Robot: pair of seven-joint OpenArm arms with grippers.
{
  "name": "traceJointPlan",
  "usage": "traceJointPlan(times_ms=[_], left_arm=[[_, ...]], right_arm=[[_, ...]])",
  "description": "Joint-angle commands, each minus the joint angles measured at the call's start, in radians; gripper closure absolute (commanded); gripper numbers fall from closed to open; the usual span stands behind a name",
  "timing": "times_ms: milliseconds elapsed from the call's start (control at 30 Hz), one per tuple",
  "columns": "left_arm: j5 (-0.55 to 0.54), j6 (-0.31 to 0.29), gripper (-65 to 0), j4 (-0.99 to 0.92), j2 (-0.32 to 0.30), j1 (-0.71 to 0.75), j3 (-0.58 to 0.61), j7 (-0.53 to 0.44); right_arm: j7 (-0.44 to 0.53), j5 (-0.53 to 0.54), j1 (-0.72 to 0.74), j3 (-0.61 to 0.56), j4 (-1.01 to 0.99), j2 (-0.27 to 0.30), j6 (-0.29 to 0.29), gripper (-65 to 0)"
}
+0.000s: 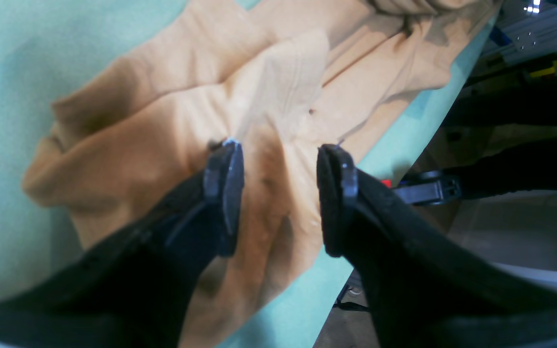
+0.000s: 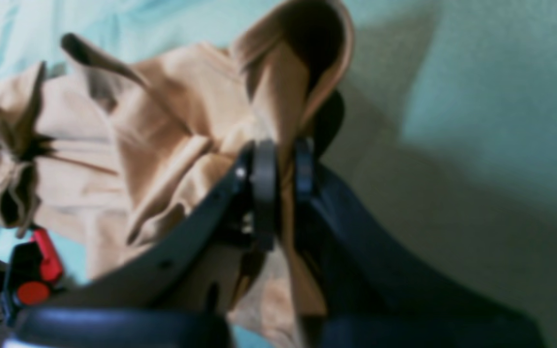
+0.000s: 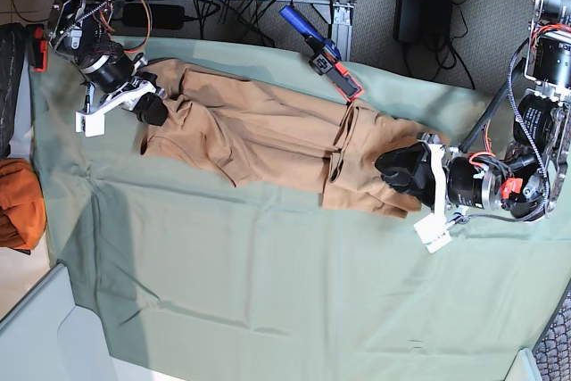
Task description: Fold the T-shirt properly
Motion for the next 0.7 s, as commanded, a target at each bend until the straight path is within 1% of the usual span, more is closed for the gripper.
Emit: traceJointPlan(times_ms=[0,200,367,467,667], left_arm=[[-0.023,-0.009,-28.6,0.016,-0.006,-0.019,-0.006,-0.018],[-0.031,-0.009,-28.6,0.016,-0.006,-0.019,-0.006,-0.018],[-0.107,-0.009,-28.6,0.016,-0.006,-0.02,-0.021,-0.006],[-0.145,-0.009,-28.6,0.016,-0.006,-0.02,-0.067,0.01],[-0.215,-0.009,-28.5,0.016,-0.006,-0.02,-0.177,0.051]], right_arm=[[0.026,0.01,0.007,0.005,0.013,0.013,0.122,0.0],[0.043,-0.032,0.007,0.005,0.013,0.014,0.122,0.0],[0.082,-0.115,0.007,0.005,0.013,0.014,0.121,0.0],[0.091,-0.159,0.007,0.005,0.013,0.014,0.121,0.0],[0.113,-0.164,0.008,0.005,0.013,0.021,0.121,0.0]])
